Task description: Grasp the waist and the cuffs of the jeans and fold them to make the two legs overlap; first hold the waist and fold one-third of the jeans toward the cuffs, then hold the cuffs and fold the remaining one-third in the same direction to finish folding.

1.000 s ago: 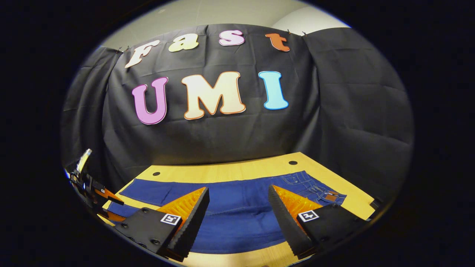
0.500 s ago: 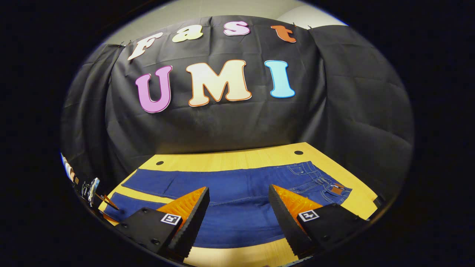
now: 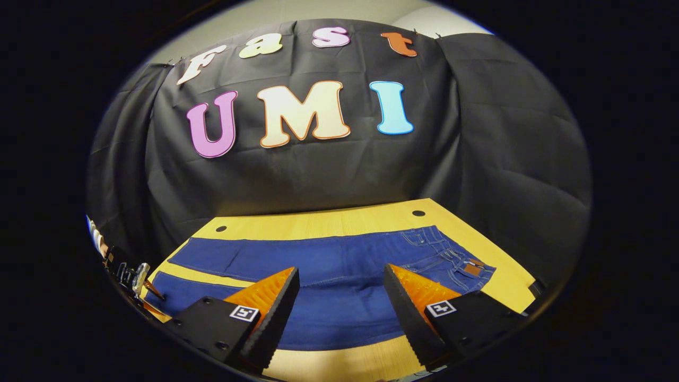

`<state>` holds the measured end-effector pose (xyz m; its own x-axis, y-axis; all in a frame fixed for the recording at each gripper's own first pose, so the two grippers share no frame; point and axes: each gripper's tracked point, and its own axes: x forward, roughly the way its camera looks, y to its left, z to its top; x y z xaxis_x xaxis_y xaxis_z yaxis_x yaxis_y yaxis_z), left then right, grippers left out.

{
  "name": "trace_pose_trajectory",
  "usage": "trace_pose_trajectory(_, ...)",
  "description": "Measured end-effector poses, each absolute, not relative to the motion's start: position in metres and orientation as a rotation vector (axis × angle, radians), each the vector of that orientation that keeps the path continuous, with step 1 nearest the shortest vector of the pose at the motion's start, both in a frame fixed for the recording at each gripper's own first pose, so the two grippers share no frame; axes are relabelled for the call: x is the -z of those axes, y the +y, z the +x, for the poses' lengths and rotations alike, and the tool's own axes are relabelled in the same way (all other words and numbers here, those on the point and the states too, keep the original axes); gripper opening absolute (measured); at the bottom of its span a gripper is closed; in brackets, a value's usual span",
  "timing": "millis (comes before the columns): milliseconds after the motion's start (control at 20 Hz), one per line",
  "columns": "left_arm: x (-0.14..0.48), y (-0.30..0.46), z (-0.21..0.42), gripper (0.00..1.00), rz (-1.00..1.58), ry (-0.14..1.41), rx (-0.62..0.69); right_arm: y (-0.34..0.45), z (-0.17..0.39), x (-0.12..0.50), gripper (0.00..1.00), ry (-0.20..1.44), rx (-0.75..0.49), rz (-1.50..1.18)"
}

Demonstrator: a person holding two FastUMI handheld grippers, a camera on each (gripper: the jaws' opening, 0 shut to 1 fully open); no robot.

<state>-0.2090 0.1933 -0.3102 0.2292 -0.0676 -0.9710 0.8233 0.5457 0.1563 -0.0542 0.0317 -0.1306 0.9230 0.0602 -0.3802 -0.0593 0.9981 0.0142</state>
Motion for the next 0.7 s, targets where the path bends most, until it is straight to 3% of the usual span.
trace_pose_trajectory(550, 0.314, 0.191, -0.203, 0.98, 0.820, 1.283, 0.714, 0.002, -0.060, 0.139, 0.94, 0.427, -0.003, 0.029)
trace_pose_trajectory(650, 0.313, 0.194, -0.201, 0.91, 0.811, 1.287, 0.702, 0.001, -0.061, 0.139, 0.94, 0.432, 0.004, 0.033)
trace_pose_trajectory(700, 0.313, 0.195, -0.199, 0.86, 0.810, 1.287, 0.701, 0.001, -0.061, 0.138, 0.98, 0.433, 0.004, 0.035)
